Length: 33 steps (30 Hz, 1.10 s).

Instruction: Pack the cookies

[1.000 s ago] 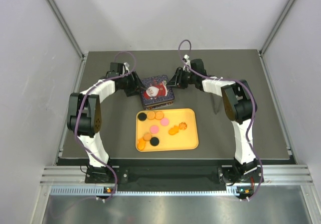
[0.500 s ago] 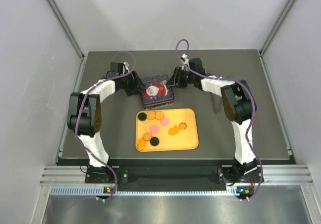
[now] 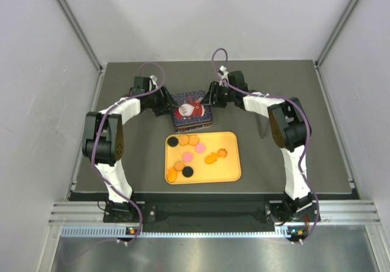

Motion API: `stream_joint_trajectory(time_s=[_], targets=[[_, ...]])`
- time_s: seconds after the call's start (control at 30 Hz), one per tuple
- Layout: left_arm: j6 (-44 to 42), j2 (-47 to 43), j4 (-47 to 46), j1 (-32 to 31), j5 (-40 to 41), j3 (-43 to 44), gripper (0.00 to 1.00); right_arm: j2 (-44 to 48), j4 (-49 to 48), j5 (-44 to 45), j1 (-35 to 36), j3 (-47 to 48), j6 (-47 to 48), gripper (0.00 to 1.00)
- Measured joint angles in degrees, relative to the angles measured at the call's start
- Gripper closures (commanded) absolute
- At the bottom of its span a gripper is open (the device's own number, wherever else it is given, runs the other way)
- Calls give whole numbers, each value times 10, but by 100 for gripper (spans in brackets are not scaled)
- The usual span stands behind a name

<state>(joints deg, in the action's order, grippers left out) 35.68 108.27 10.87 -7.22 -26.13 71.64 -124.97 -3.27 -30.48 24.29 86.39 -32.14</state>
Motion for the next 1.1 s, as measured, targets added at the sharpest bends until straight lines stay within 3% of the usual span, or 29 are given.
stream_joint_trajectory(time_s=[1.1], targets=[[4,0,-15,-3,-28,-13,35,31,43,28,10,-2,22,30]])
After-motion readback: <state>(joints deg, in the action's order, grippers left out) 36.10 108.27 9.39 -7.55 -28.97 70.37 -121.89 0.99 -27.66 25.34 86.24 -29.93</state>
